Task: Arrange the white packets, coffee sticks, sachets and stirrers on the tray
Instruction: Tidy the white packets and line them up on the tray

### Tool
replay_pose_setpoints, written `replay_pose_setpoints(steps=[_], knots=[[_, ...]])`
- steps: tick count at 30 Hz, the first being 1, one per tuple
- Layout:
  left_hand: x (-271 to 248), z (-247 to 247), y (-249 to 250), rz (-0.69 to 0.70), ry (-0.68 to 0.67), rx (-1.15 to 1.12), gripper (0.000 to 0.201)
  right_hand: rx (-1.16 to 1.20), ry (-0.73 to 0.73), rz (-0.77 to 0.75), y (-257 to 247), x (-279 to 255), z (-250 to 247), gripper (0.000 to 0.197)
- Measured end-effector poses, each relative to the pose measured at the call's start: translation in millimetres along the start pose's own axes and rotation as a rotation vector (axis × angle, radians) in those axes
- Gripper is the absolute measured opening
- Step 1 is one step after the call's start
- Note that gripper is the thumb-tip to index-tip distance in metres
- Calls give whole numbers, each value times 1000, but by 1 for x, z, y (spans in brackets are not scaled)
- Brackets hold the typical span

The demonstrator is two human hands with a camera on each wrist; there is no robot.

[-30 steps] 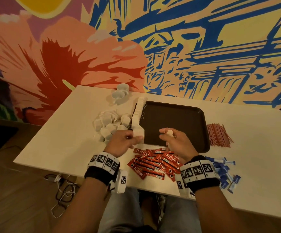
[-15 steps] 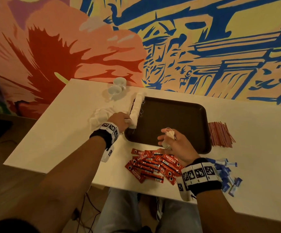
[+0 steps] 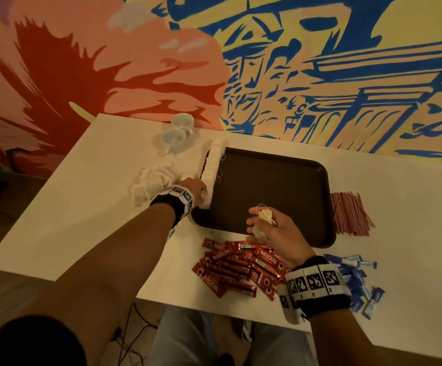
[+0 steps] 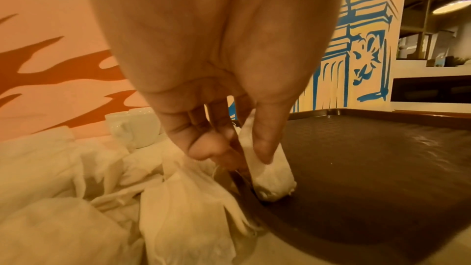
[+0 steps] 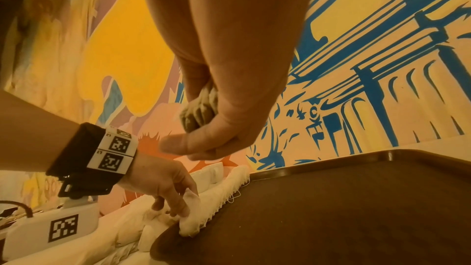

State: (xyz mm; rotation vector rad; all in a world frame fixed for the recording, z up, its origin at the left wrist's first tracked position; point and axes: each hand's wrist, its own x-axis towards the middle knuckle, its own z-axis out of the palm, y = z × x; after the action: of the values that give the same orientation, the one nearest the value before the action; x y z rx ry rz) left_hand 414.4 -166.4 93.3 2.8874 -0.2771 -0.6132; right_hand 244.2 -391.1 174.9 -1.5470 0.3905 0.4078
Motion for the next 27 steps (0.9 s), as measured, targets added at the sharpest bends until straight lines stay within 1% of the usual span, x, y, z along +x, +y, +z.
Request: replay_pose_setpoints(steps=[6,11,15,18,21,24,27], knots=[[11,-11,-1,25,74,28,18,-23,-7,3,4,4,-1,24],[7,-12,1,-38,134,-68,33,2,-2,12,6,2,0,22],[-4,-15,-1,-53,170,-238,32,31,-3,20,5,-4,1,21],[-20,-21,-5,-67,220,-423,23,93,-37,42,-2,-11,-1,22],[-44,-28,-4,-62,299,-603,13,162,-95,49,-10,-16,-4,25],[-78,-33,4,-32,393,-679,13,252,-157,37,-15,-20,-5,29],[-115,-35,15,39,409,-749,13,308,-205,37,-19,-27,-2,32]])
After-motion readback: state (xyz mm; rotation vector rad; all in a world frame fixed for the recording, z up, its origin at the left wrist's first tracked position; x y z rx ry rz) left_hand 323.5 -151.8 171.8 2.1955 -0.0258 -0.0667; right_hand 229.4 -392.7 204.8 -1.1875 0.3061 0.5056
